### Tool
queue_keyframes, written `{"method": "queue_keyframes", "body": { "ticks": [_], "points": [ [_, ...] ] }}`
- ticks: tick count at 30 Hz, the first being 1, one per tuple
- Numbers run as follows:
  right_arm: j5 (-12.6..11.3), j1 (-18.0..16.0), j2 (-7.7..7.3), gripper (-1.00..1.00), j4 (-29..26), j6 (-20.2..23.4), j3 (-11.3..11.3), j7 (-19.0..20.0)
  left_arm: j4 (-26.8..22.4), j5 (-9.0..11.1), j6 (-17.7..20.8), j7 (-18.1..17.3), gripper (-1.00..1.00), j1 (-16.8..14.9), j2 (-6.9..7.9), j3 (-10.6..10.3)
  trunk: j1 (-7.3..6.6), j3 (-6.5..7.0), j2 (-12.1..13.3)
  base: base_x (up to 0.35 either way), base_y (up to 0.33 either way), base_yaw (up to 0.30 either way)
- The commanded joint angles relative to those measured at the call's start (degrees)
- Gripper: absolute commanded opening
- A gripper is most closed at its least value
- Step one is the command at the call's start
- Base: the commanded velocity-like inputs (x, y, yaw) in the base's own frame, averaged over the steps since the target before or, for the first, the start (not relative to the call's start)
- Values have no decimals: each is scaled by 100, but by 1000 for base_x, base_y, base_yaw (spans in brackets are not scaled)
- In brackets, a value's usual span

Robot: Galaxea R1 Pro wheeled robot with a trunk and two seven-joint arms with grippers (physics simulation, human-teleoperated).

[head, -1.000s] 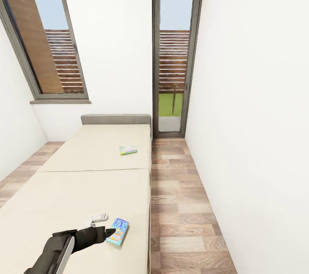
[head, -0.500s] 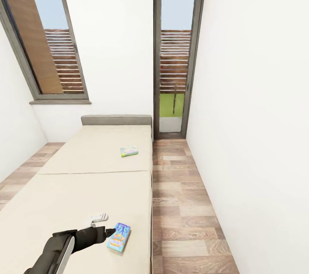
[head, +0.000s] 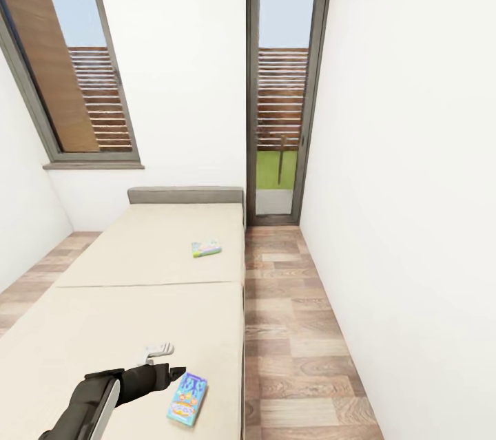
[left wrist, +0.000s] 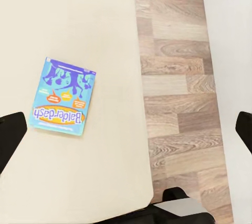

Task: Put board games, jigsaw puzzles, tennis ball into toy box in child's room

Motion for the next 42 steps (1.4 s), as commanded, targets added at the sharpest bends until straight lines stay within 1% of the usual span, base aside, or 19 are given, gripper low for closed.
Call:
{"method": "queue_keyframes", "body": {
  "ticks": [1, 8, 20, 27, 42],
  "points": [
    [-51, -2, 4, 100, -14, 26, -11, -18, -5, -2, 36, -28, 100, -5, -1, 10, 4, -13, -13, 64, 0, 0],
    [-51, -2, 4, 100, -14, 26, -11, -18, -5, -3, 36, -31, 100, -5, -1, 10, 4, -13, -13, 109, 0, 0],
    [-51, -2, -4, 100, -14, 26, -11, -18, -5, -3, 35, -34, 100, -5, -1, 10, 4, -13, -13, 18, 1, 0],
    [-46, -2, -5, 100, 10, 20, -11, -18, -5, -2, 35, -36, 100, -5, -1, 10, 4, -13, -13, 120, 69, 0],
    [-46, -2, -5, 100, 21, 22, -11, -18, -5, -2, 35, -23, 100, -5, -1, 10, 4, -13, -13, 7, 15, 0]
  ]
}}
